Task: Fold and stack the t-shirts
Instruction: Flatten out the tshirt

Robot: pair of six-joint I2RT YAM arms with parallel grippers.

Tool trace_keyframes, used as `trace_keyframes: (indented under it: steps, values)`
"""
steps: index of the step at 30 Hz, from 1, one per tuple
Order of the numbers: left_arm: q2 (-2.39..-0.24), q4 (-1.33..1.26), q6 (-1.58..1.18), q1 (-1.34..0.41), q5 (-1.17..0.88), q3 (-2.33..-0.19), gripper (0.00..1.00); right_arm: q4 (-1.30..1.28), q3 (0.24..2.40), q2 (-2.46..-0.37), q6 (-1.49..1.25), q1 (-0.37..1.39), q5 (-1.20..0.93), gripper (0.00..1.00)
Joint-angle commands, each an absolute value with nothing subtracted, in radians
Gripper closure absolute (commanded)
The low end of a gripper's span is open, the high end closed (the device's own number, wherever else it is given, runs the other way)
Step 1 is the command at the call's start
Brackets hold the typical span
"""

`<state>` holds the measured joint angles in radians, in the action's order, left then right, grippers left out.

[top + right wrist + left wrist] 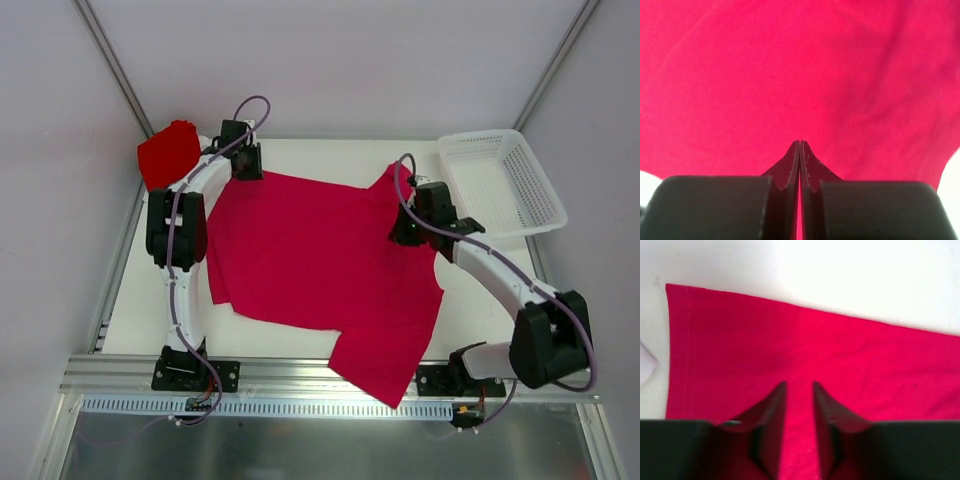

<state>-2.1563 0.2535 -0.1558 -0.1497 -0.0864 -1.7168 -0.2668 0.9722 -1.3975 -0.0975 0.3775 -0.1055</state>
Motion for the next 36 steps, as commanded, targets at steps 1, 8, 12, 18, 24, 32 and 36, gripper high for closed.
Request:
trace_keyframes:
  steps: [1,8,12,18,24,32,36]
  values:
    - [-2.21,0.363,-0.184,-0.137,-0.114,-1.859,0.81,-0.244,0.885,-1.214,-0.169,0.376,-0.13,1.0]
    - [-2.308,0.5,-0.228,-0.124,0.014,-1.965,0.92,-0.363,0.834,-0.855,-0.199,0.379,-0.109,0.99]
    - [-2.407,0.685,-0.25,-0.126,0.069,-2.185,0.87,-0.461,0.856,-0.689,-0.23,0.382,-0.11,0.99]
    - [-2.473,0.788,-0.252,-0.126,0.133,-2.249,0.85,-0.581,0.908,-0.517,-0.256,0.38,-0.086,0.99]
    - [-2.551,0.922,-0.239,-0.141,0.184,-2.358,0.82,-0.678,0.977,-0.447,-0.255,0.383,-0.083,0.98]
    - [-2.591,1.003,-0.215,-0.155,0.389,-2.401,0.8,-0.753,1.009,-0.403,-0.241,0.382,-0.052,0.94]
    - [-2.618,1.043,-0.181,-0.153,0.517,-2.399,0.75,-0.756,1.006,-0.391,-0.238,0.383,-0.035,0.91]
